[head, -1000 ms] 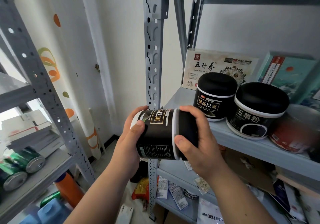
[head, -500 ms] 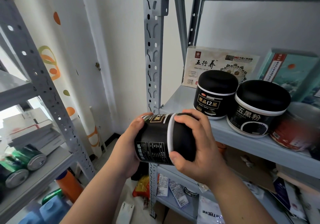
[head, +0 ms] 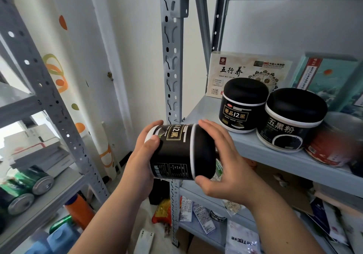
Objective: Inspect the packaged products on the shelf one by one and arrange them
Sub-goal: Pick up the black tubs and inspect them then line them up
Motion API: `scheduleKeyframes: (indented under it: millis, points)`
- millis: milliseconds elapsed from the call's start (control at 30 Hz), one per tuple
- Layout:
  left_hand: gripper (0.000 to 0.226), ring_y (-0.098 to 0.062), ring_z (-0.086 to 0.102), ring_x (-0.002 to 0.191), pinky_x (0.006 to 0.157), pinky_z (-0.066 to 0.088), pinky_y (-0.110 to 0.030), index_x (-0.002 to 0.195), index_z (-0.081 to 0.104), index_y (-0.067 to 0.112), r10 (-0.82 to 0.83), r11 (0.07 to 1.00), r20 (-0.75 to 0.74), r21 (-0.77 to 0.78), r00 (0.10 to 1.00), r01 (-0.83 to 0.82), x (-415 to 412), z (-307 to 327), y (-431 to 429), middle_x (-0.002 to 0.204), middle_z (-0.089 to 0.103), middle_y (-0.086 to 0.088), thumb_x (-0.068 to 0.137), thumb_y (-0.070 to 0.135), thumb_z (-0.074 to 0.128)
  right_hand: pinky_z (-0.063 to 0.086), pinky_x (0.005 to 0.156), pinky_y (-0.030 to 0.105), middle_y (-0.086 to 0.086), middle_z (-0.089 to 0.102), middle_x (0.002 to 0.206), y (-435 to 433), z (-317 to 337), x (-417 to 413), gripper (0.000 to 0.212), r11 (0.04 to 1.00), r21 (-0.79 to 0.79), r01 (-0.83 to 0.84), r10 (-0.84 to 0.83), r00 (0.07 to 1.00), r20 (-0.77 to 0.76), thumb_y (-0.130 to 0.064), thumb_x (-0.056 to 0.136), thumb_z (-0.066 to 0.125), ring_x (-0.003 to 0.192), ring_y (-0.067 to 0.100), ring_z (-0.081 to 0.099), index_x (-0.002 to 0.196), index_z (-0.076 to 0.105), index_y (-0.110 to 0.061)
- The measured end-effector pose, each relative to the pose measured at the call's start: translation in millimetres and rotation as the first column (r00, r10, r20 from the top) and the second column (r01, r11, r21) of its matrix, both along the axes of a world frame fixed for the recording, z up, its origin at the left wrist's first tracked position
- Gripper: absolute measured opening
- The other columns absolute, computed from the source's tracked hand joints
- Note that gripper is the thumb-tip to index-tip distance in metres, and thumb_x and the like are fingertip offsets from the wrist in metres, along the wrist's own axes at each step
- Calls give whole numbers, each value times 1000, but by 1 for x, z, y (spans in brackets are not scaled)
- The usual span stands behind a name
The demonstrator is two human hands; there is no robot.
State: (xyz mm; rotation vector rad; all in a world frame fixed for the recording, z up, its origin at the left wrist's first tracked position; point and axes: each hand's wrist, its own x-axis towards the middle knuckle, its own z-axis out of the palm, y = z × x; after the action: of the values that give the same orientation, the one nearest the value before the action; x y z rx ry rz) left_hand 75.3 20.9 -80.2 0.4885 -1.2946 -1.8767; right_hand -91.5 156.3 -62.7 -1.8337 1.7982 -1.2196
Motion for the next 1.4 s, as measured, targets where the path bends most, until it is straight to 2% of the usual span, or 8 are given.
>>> scheduleKeyframes:
  millis: [100, 233, 333, 433, 600, 967, 1200, 1400]
  points:
    - [66, -31, 71, 104, 75, 61, -45, 136, 57, 29, -3, 999, 0, -35, 1000, 3, -1, 1, 5, 121, 71, -8, 72, 44, 67, 44, 98, 9, -20, 29, 152, -4, -4, 1, 86, 997, -56, 53, -51, 998, 38, -46, 70, 64, 138, -5, 36, 145, 26, -62]
    - [71, -26, 70, 107, 80, 61, -45, 138, 52, 35, 73, 964, 59, -260, 996, -55, 2, 0, 10, 119, 70, 0, 70, 46, 66, 51, 100, 37, -19, 64, 128, -13, -10, 2, 65, 990, 50, 131, -140, 903, 405, -75, 77, 51, 117, -2, 61, 138, 46, -52]
    - [72, -25, 71, 102, 73, 60, -41, 137, 52, 33, 87, 961, 49, -268, 995, -71, 1, 1, 10, 117, 69, -1, 67, 44, 65, 48, 109, 39, -25, 62, 135, -13, -15, 2, 81, 991, 98, 91, -129, 846, 518, -89, 70, 57, 126, -2, 58, 143, 39, -61]
    - [71, -25, 71, 98, 71, 59, -43, 136, 53, 33, 55, 990, -12, -129, 998, -56, -1, 3, 10, 114, 70, -2, 66, 40, 64, 50, 97, 14, -28, 49, 145, -11, -17, 12, 89, 992, 46, 114, -122, 877, 465, -72, 71, 66, 129, -9, 52, 148, 22, -66]
    - [70, -21, 72, 91, 72, 60, -47, 134, 54, 33, 89, 986, -21, -139, 996, -91, -2, 0, 15, 109, 71, 1, 64, 41, 61, 50, 109, 46, -5, 46, 153, -16, -23, 23, 82, 983, -55, 178, -131, 872, 471, -63, 78, 63, 138, 12, 50, 151, 26, -57]
    - [67, -27, 65, 100, 76, 58, -39, 135, 42, 33, 231, 901, -89, -356, 969, -247, -9, -7, 26, 118, 58, -9, 71, 33, 64, 61, 90, 53, -4, 67, 133, -20, -8, 26, 77, 987, -30, 157, -83, 663, 744, -61, 73, 75, 117, 21, 69, 144, 48, -48]
    - [72, -22, 64, 120, 95, 56, -35, 149, 42, 28, 165, 955, -27, -245, 986, -167, -22, -12, 19, 138, 59, 0, 84, 11, 70, 47, 106, 18, -12, 50, 144, -31, 31, 3, 80, 941, -131, 312, -273, 929, 251, -59, 67, 73, 130, 1, 52, 143, 49, -50]
    - [65, -4, 67, 115, 96, 55, -26, 150, 37, 23, 188, 944, 56, -286, 981, -165, -46, -3, 14, 150, 50, 9, 92, 17, 67, 22, 107, 1, -1, 38, 150, -57, 63, -21, 71, 938, -185, 294, -327, 926, -190, -55, 71, 71, 137, 9, 40, 140, 56, -42]
